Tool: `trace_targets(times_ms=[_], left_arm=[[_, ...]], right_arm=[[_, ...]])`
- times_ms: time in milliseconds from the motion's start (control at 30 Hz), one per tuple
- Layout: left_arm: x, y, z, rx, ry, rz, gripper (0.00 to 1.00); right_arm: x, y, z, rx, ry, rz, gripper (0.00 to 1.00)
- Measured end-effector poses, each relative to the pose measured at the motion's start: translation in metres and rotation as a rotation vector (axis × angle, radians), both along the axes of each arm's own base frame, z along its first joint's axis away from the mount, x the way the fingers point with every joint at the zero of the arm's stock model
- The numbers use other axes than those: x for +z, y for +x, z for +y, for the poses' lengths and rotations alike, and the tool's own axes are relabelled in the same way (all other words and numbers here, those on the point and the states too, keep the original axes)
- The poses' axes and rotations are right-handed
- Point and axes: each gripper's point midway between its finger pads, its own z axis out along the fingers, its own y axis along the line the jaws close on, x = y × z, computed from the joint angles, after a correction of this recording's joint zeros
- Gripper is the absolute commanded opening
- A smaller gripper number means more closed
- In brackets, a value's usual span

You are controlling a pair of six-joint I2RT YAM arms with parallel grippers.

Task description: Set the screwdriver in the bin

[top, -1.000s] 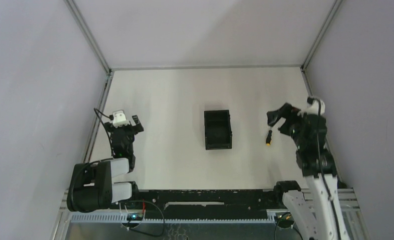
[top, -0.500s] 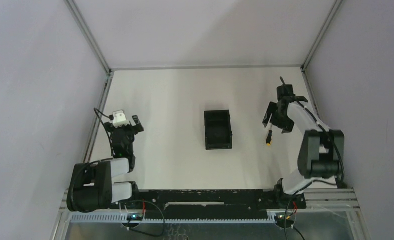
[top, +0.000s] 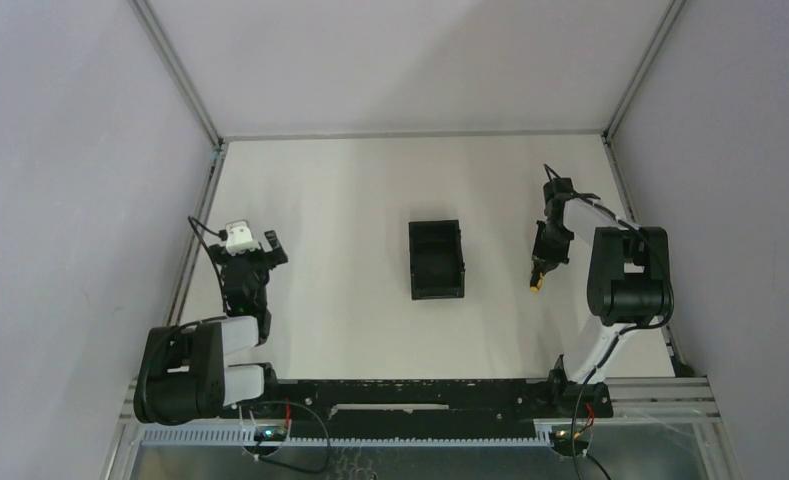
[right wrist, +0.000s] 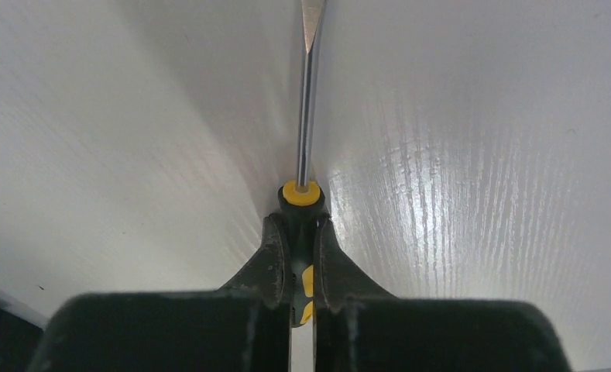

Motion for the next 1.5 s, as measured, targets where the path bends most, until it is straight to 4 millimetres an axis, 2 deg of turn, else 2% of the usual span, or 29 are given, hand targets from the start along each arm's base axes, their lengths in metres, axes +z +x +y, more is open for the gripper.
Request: trace_targets(times_ms=[133, 200, 300, 400, 467, 533, 633, 700, 800, 900, 1067, 1167, 1267, 1400, 1500], left_arm=[[0.000, 0.000, 0.000, 0.000, 0.000, 0.000, 1.00], [0.000, 0.000, 0.000, 0.000, 0.000, 0.000, 1.00], [0.000, 0.000, 0.000, 0.000, 0.000, 0.000, 1.00], [0.000, 0.000, 0.000, 0.000, 0.000, 0.000, 1.00], [0.000, 0.000, 0.000, 0.000, 0.000, 0.000, 1.00], [0.000, 0.000, 0.000, 0.000, 0.000, 0.000, 1.00], [0.000, 0.000, 0.000, 0.000, 0.000, 0.000, 1.00], [0.000, 0.000, 0.000, 0.000, 0.000, 0.000, 1.00], [0.000, 0.000, 0.000, 0.000, 0.000, 0.000, 1.00], [0.000, 0.000, 0.000, 0.000, 0.000, 0.000, 1.00], [0.000, 0.000, 0.000, 0.000, 0.000, 0.000, 1.00], [0.000, 0.000, 0.000, 0.000, 0.000, 0.000, 1.00], [0.000, 0.000, 0.000, 0.000, 0.000, 0.000, 1.00], [0.000, 0.000, 0.000, 0.000, 0.000, 0.000, 1.00], [0.000, 0.000, 0.000, 0.000, 0.000, 0.000, 1.00]], right_arm=[[0.007, -0.003, -0.003, 0.014, -0.014, 0.014, 0.00], [0.021, -0.002, -0.005, 0.015, -0.026, 0.007, 0.00], [0.064, 0.008, -0.007, 0.013, -0.037, -0.067, 0.00], [0.117, 0.021, -0.007, 0.012, -0.050, -0.197, 0.00], [0.147, 0.023, -0.007, 0.016, -0.063, -0.262, 0.00], [0.168, 0.020, -0.005, 0.022, -0.079, -0.297, 0.00], [0.184, 0.015, 0.010, 0.063, -0.094, -0.305, 0.00], [0.187, 0.012, 0.029, 0.115, -0.089, -0.299, 0.00], [0.190, 0.008, 0.076, 0.238, -0.067, -0.297, 0.00], [0.194, 0.008, 0.136, 0.383, -0.028, -0.310, 0.00], [0.185, 0.005, 0.217, 0.584, 0.011, -0.310, 0.00], [0.171, 0.003, 0.245, 0.667, 0.011, -0.299, 0.00], [0.149, 0.002, 0.257, 0.729, -0.001, -0.264, 0.00], [0.115, 0.002, 0.254, 0.768, -0.037, -0.205, 0.00], [0.082, -0.001, 0.248, 0.800, -0.071, -0.145, 0.00]])
